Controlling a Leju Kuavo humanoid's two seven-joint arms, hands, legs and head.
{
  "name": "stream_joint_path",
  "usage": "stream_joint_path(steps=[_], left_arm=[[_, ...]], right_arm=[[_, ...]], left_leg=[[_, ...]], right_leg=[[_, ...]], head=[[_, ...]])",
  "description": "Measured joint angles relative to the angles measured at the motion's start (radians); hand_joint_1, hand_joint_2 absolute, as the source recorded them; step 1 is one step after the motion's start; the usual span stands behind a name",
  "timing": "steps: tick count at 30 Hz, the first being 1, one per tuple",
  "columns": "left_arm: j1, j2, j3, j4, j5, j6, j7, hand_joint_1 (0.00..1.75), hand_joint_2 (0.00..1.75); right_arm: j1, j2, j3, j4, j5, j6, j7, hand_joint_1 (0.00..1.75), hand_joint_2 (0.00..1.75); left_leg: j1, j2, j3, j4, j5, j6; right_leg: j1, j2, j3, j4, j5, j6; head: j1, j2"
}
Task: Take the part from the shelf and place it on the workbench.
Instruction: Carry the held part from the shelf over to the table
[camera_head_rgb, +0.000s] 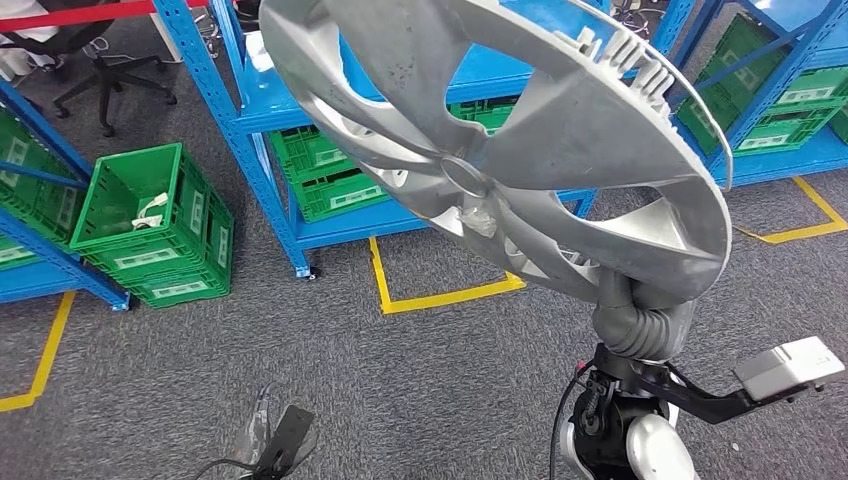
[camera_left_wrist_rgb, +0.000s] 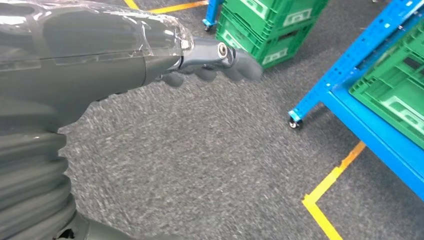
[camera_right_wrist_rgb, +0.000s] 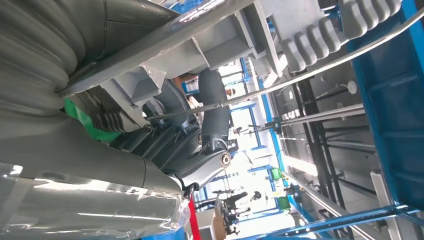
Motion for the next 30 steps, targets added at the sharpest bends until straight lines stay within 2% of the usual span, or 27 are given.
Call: stream_joint_path(steps=[1,2,3,4,6,7,8,9,10,11,12,13,14,15,16,17,18,20,21,22,23,24,25,26,28,29,30], left_arm=[[0.0,0.0,0.0,0.0,0.0,0.0,0.0,0.0,1.75],[0.0,-0.001,0.001,0.0,0.0,0.0,0.0,0.0,1.75],[-0.001,-0.002,0.001,0.0,0.0,0.0,0.0,0.0,1.75],[-0.001,-0.004,0.002,0.0,0.0,0.0,0.0,0.0,1.75],[0.0,-0.007,0.004,0.0,0.0,0.0,0.0,0.0,1.75],[0.001,-0.007,0.005,0.0,0.0,0.0,0.0,0.0,1.75],[0.002,-0.007,0.006,0.0,0.0,0.0,0.0,0.0,1.75],[0.002,-0.007,0.006,0.0,0.0,0.0,0.0,0.0,1.75],[0.002,-0.007,0.007,0.0,0.0,0.0,0.0,0.0,1.75],[0.001,-0.007,0.007,0.0,0.0,0.0,0.0,0.0,1.75],[0.001,-0.007,0.008,0.0,0.0,0.0,0.0,0.0,1.75],[0.001,-0.007,0.01,0.0,0.0,0.0,0.0,0.0,1.75],[0.001,-0.007,0.011,0.0,0.0,0.0,0.0,0.0,1.75],[0.001,-0.007,0.013,0.0,0.0,0.0,0.0,0.0,1.75],[0.002,-0.006,0.014,0.0,0.0,0.0,0.0,0.0,1.75],[0.002,-0.006,0.015,0.001,0.0,0.0,0.0,0.0,1.75],[0.002,-0.006,0.015,0.001,0.0,0.0,0.0,0.0,1.75],[0.003,-0.006,0.015,0.001,0.0,0.0,0.0,0.0,1.75],[0.003,-0.006,0.016,0.001,0.0,0.0,0.0,0.0,1.75],[0.003,-0.006,0.016,0.001,0.0,0.0,0.0,0.0,1.75],[0.003,-0.006,0.016,0.001,0.0,0.0,0.0,0.0,1.75],[0.003,-0.006,0.016,0.001,0.0,0.0,0.0,0.0,1.75],[0.003,-0.006,0.016,0.001,0.0,0.0,0.0,0.0,1.75],[0.003,-0.006,0.017,0.001,0.0,0.0,0.0,0.0,1.75],[0.001,-0.006,0.019,0.0,0.0,0.0,0.0,0.0,1.75],[0.0,-0.006,0.021,0.0,0.0,0.0,0.0,0.0,1.75],[-0.001,-0.006,0.022,0.0,0.0,0.0,0.0,0.0,1.75]], right_arm=[[0.0,0.0,0.001,0.0,0.0,0.0,0.0,1.75,1.75],[0.0,0.0,0.002,0.0,0.0,0.0,0.0,1.75,1.75],[0.0,0.0,0.002,0.0,0.0,0.0,0.0,1.75,1.75],[0.0,0.0,0.003,0.0,0.0,0.0,0.0,1.75,1.75],[0.001,0.0,0.006,0.001,0.0,0.0,0.0,1.75,1.75],[0.001,0.0,0.007,0.001,0.0,0.0,0.0,1.75,1.75],[0.002,0.0,0.008,0.002,0.0,0.0,0.0,1.75,1.75],[0.002,0.0,0.008,0.002,0.0,0.0,0.0,1.75,1.75],[0.001,0.0,0.008,0.002,0.0,0.0,0.0,1.75,1.75],[0.001,0.0,0.008,0.002,0.0,0.0,0.0,1.75,1.75],[0.001,0.0,0.008,0.002,0.0,0.0,0.0,1.75,1.75],[0.001,-0.001,0.008,0.002,0.0,0.0,0.0,1.75,1.75],[0.001,-0.001,0.008,0.002,0.0,0.0,0.0,1.75,1.75],[0.001,-0.001,0.008,0.002,0.0,0.0,-0.001,1.75,1.75],[0.001,-0.001,0.008,0.003,0.0,0.0,-0.001,1.75,1.75],[0.001,-0.001,0.008,0.003,0.0,0.0,-0.001,1.75,1.75],[0.001,-0.001,0.008,0.003,0.0,0.0,-0.001,1.75,1.75],[0.0,0.0,0.008,0.003,0.0,0.0,-0.001,1.75,1.75],[0.0,0.0,0.008,0.003,0.0,0.0,-0.001,1.75,1.75],[0.0,0.0,0.008,0.003,0.0,0.0,-0.001,1.75,1.75],[0.0,0.0,0.009,0.003,0.0,0.0,-0.001,1.75,1.75],[0.0,0.0,0.009,0.003,0.0,0.0,-0.001,1.75,1.75],[0.0,0.0,0.009,0.003,0.0,0.0,-0.001,1.75,1.75],[0.0,0.0,0.009,0.003,0.0,0.0,-0.001,1.75,1.75],[0.0,0.0,0.008,0.003,0.0,0.0,-0.001,1.75,1.75],[-0.001,0.0,0.008,0.002,0.0,0.0,-0.001,1.75,1.75],[-0.001,0.0,0.008,0.002,0.001,0.0,-0.001,1.75,1.75]], left_leg=[[0.002,0.001,0.001,-0.012,0.007,0.003],[0.004,0.002,-0.002,-0.023,0.016,0.007],[0.007,0.003,-0.007,-0.034,0.025,0.012],[0.011,0.005,-0.014,-0.043,0.033,0.015],[0.01,0.009,-0.042,-0.039,0.05,0.016],[0.01,0.012,-0.055,-0.035,0.058,0.015],[0.01,0.015,-0.069,-0.029,0.065,0.013],[0.011,0.018,-0.085,-0.022,0.071,0.01],[0.011,0.019,-0.099,-0.014,0.076,0.007],[0.011,0.021,-0.114,-0.003,0.081,0.002],[0.01,0.023,-0.128,0.008,0.085,-0.002],[0.008,0.024,-0.14,0.017,0.089,-0.008],[0.006,0.026,-0.149,0.023,0.095,-0.013],[0.005,0.027,-0.157,0.027,0.103,-0.018],[0.006,0.028,-0.163,0.028,0.108,-0.023],[0.007,0.027,-0.171,0.033,0.101,-0.028],[0.01,0.025,-0.182,0.05,0.077,-0.034],[0.017,0.017,-0.213,0.139,-0.016,-0.045],[0.02,0.014,-0.229,0.204,-0.061,-0.049],[0.022,0.013,-0.239,0.264,-0.09,-0.051],[0.023,0.011,-0.239,0.3,-0.096,-0.051],[0.023,0.011,-0.222,0.304,-0.08,-0.049],[0.022,0.01,-0.187,0.273,-0.051,-0.045],[0.02,0.009,-0.137,0.214,-0.024,-0.039],[0.013,0.006,-0.031,0.069,-0.005,-0.023],[0.009,0.005,0.0,0.02,-0.008,-0.017],[0.006,0.005,0.012,-0.008,-0.013,-0.012]], right_leg=[[-0.002,0.001,-0.005,-0.001,0.003,0.005],[-0.002,0.003,-0.013,0.005,-0.006,0.01],[-0.003,0.005,-0.024,0.026,-0.033,0.014],[-0.004,0.007,-0.039,0.067,-0.076,0.019],[-0.006,0.009,-0.066,0.19,-0.165,0.028],[-0.007,0.01,-0.072,0.244,-0.187,0.032],[-0.009,0.01,-0.066,0.273,-0.185,0.035],[-0.013,0.01,-0.045,0.266,-0.162,0.038],[-0.017,0.01,-0.011,0.229,-0.133,0.041],[-0.021,0.01,0.033,0.166,-0.113,0.046],[-0.023,0.012,0.077,0.097,-0.106,0.048],[-0.024,0.015,0.106,0.046,-0.111,0.047],[-0.022,0.017,0.123,0.012,-0.119,0.042],[-0.019,0.019,0.125,0.001,-0.12,0.034],[-0.018,0.018,0.116,0.001,-0.115,0.023],[-0.018,0.015,0.107,0.001,-0.107,0.012],[-0.018,0.013,0.095,0.0,-0.097,0.0],[-0.016,0.007,0.07,-0.001,-0.077,-0.016],[-0.013,0.005,0.057,-0.001,-0.067,-0.019],[-0.011,0.003,0.045,0.0,-0.057,-0.02],[-0.008,0.001,0.032,0.0,-0.048,-0.02],[-0.006,0.0,0.02,0.001,-0.039,-0.02],[-0.005,-0.001,0.01,0.001,-0.03,-0.019],[-0.005,-0.001,0.002,0.002,-0.023,-0.017],[-0.003,-0.001,-0.008,0.003,-0.008,-0.01],[-0.004,-0.002,-0.012,0.002,0.0,-0.006],[-0.005,-0.002,-0.016,0.001,0.008,0.0]], head=[[-0.003,0.0],[-0.004,0.0],[-0.001,0.0],[0.006,0.0],[0.024,0.0],[0.029,0.0],[0.034,0.0],[0.038,0.0],[0.042,0.0],[0.045,0.0],[0.049,0.0],[0.052,0.0],[0.054,0.0],[0.054,0.0],[0.052,0.0],[0.05,0.0],[0.048,0.0],[0.04,0.0],[0.034,0.0],[0.029,0.0],[0.025,0.0],[0.021,0.0],[0.017,0.0],[0.013,0.0],[0.007,0.0],[0.006,0.0],[0.004,0.0]])
